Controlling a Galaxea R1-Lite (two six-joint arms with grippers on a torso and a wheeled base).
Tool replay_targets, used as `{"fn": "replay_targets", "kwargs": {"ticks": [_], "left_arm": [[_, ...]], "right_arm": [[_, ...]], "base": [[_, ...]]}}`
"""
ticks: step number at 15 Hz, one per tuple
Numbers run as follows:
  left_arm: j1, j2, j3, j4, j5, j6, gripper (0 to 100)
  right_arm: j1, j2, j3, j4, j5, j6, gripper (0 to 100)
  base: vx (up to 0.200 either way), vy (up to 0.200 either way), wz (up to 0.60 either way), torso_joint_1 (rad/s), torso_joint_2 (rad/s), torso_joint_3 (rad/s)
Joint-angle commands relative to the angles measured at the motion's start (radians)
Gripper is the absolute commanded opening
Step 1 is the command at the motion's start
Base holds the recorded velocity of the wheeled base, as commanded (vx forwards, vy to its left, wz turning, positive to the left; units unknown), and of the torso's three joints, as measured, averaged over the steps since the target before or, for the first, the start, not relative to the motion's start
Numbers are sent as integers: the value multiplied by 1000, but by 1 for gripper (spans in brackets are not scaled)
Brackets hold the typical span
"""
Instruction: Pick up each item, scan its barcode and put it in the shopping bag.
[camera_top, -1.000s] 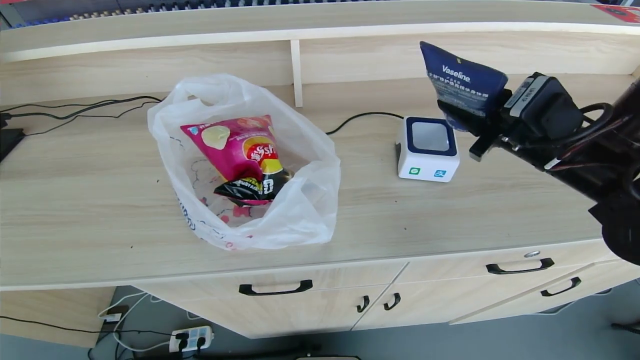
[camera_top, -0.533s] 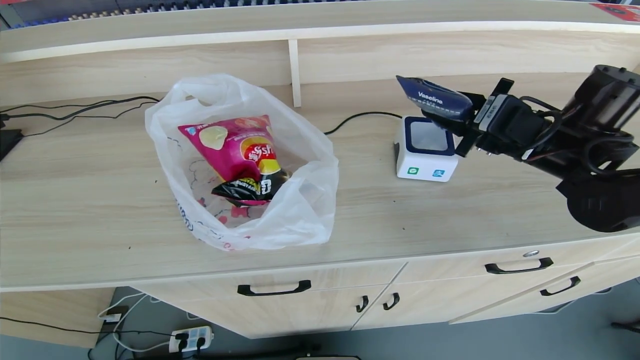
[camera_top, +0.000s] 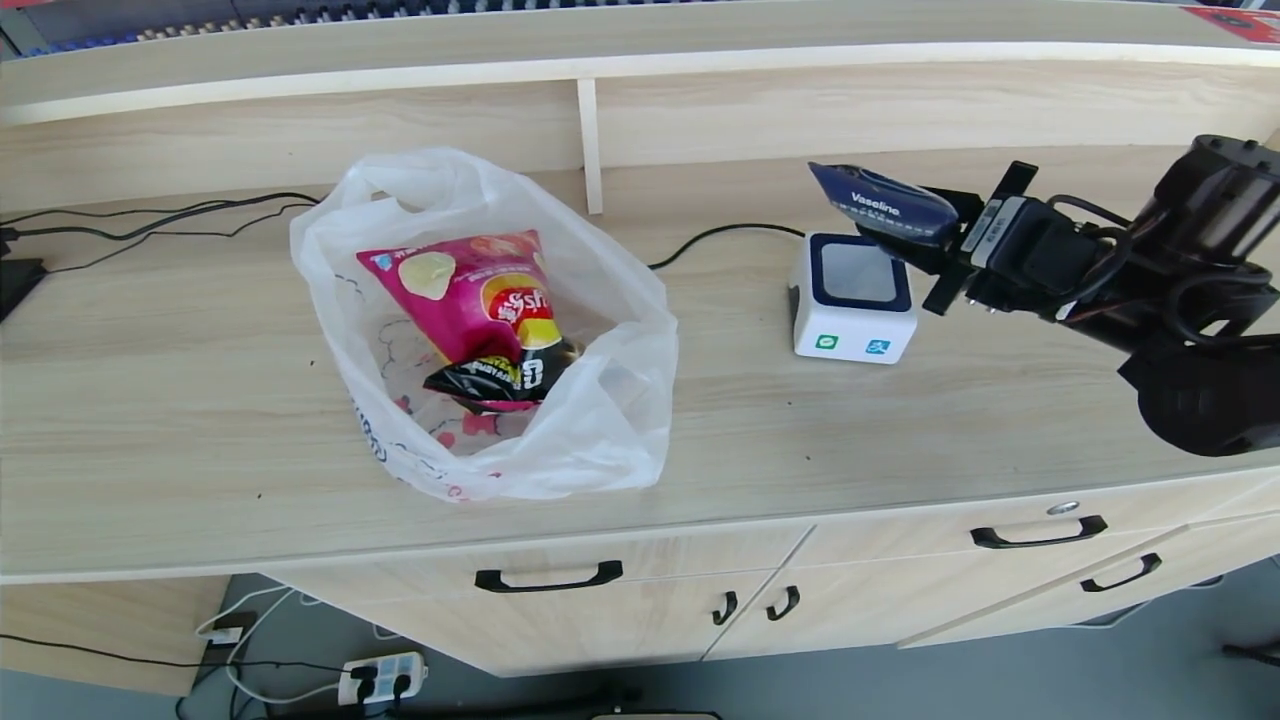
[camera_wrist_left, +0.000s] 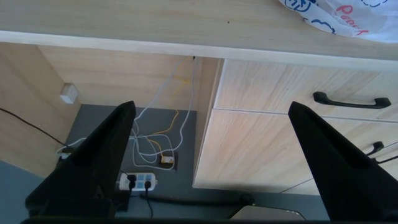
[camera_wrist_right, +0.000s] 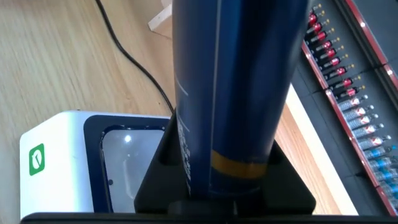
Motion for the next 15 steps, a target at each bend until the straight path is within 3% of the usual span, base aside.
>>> {"fn": "replay_targets", "kwargs": {"ticks": [1, 15], "left_arm": [[0, 0, 0, 0, 1, -1, 100], [0, 0, 0, 0, -1, 0, 100]], "right_arm": [[-20, -5, 5, 0, 9, -1, 0], [-24, -8, 37, 0, 7, 21, 0]], "base": [[0, 0, 0, 0, 0, 0], [0, 0, 0, 0, 0, 0]]}}
